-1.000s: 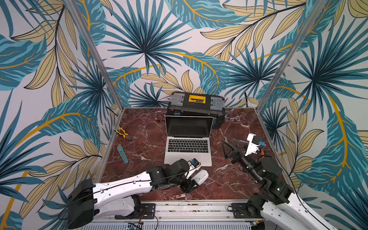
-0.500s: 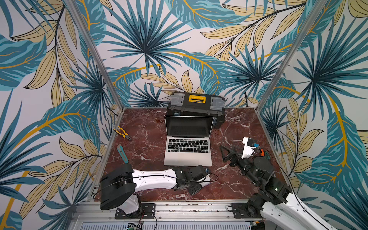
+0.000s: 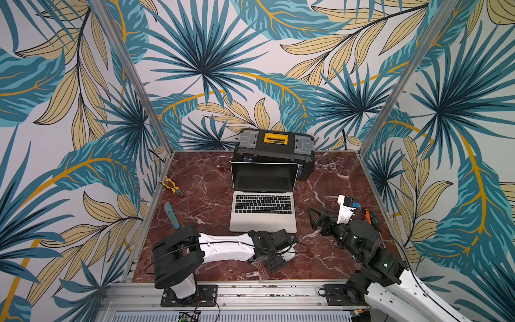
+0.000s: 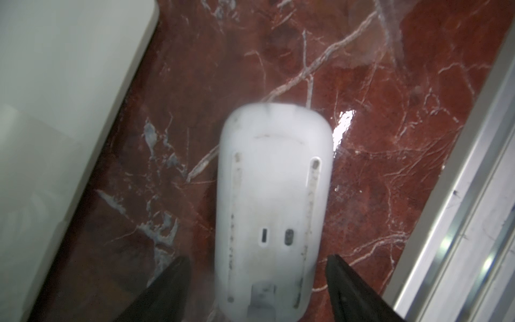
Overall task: Remove the wireless mouse receiver from the laptop
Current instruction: Place the mouse at the center of the board.
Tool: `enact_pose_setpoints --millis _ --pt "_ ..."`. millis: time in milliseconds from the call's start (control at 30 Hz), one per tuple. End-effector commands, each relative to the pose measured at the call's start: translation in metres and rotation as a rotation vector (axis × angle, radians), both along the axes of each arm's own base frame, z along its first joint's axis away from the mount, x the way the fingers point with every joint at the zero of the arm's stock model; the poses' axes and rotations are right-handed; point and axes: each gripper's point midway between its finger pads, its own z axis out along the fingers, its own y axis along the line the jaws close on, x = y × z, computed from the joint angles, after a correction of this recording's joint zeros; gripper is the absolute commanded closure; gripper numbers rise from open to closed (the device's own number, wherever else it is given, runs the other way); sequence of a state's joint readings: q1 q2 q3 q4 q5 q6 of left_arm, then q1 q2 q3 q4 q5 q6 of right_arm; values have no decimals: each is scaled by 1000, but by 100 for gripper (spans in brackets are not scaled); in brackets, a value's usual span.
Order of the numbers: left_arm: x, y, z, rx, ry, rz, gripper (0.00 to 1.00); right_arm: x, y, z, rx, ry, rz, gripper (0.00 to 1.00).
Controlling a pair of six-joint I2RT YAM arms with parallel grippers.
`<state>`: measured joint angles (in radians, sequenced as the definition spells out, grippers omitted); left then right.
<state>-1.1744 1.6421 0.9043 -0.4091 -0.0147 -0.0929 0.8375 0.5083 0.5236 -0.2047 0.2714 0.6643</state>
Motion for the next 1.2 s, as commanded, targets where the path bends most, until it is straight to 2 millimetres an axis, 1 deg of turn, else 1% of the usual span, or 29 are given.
enact_pose_setpoints --millis 0,167,333,400,467,600,700,867,900,1000,1167 --pt "2 -9 10 -39 -8 -10 16 1 -4 -15 -27 47 -27 1" --pt "-10 -2 11 -60 46 -6 15 -1 2 -24 -59 109 4 2" --pt "-32 -2 20 -155 138 -18 16 -4 4 -43 -134 211 11 4" --pt "-44 -4 26 -204 194 -36 16 -5 5 -49 -149 246 13 4" --pt "-52 -5 26 -226 229 -46 16 -6 7 -52 -152 266 22 4" --pt "-54 -5 24 -224 242 -41 16 -5 9 -49 -132 258 20 4" --pt "-60 -8 26 -241 275 -52 16 -3 8 -46 -125 249 13 4" --pt "-66 -7 22 -230 305 -49 17 -3 10 -43 -127 245 17 4" --pt "-69 -8 22 -231 313 -56 17 -3 9 -44 -131 246 15 4" --pt "-79 -21 29 -275 334 -99 18 -2 9 -45 -132 247 11 4" --pt "-87 -27 29 -279 353 -126 18 -2 9 -46 -128 248 6 4"
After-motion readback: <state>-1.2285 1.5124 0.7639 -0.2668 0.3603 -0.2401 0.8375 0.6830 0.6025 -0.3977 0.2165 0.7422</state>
